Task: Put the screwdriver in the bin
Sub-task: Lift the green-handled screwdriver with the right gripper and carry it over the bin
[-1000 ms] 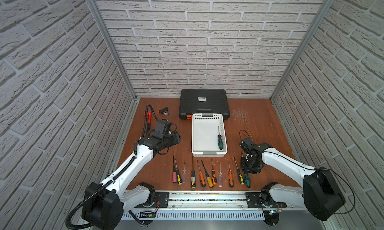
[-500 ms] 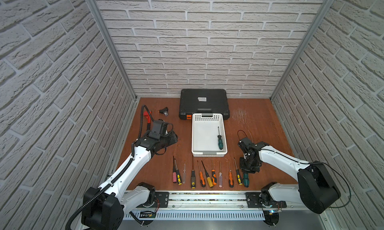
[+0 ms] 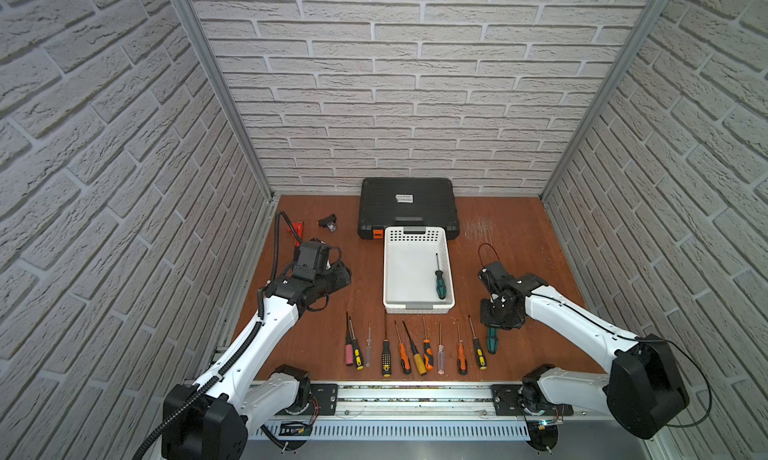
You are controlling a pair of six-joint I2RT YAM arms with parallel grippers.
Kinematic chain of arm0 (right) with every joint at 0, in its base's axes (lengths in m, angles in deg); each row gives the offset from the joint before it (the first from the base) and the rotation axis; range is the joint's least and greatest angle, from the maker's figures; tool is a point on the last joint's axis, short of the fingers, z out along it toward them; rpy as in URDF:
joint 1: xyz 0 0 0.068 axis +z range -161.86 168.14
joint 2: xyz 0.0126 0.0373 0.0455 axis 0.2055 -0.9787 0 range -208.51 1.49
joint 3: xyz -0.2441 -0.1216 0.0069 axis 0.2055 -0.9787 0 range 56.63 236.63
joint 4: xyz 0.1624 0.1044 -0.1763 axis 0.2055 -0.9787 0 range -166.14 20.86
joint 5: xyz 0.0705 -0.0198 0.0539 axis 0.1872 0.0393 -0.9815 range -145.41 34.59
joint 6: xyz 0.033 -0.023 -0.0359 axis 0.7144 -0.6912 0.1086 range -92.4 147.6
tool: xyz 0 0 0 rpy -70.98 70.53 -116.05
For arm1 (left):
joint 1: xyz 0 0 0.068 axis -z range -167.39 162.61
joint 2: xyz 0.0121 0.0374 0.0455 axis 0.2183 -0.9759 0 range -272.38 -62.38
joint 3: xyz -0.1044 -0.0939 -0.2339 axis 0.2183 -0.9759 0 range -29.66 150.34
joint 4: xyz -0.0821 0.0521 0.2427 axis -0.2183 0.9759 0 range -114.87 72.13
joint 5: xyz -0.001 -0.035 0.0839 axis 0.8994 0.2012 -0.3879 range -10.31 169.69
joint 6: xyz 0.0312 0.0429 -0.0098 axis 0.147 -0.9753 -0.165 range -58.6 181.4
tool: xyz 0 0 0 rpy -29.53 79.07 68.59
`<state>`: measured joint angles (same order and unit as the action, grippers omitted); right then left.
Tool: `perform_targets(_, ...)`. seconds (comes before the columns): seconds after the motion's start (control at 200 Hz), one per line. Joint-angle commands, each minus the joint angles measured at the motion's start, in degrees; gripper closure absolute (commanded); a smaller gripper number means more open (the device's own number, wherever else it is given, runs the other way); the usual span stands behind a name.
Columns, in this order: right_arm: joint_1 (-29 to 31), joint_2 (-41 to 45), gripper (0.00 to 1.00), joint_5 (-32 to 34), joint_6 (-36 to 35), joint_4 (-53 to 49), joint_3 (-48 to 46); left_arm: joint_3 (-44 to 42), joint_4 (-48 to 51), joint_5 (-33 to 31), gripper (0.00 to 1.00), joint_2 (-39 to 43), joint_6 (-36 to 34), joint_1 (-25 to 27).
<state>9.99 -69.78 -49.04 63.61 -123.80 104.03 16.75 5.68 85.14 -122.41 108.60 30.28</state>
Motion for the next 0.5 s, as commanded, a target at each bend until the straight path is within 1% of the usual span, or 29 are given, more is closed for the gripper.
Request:
perform_targets(0.0,-0.1,0.5,0.94,3.6,-3.9,-3.3,7.3,-0.5,0.5,0.3,0.49,0.4,0.2,-0.4)
perform_targets(0.09,-0.1,-1.0,0.94,2.6,-5.8,-4.1,13.9,-0.1,0.5,1.0,0.49,-0.2,0.7,-0.6)
perform_targets(0.285,0.2,-7.5,0.94,-3.8,-9.0,-3.8,28.7,1.7,2.2,1.0,0.49,-0.8,0.5,-0.7)
perform_targets(0.495,2.7,-14.0,0.94,-11.9,-9.3,4.4,34.5,-0.4,1.5,0.3,0.49,1.0,5.1,-0.6)
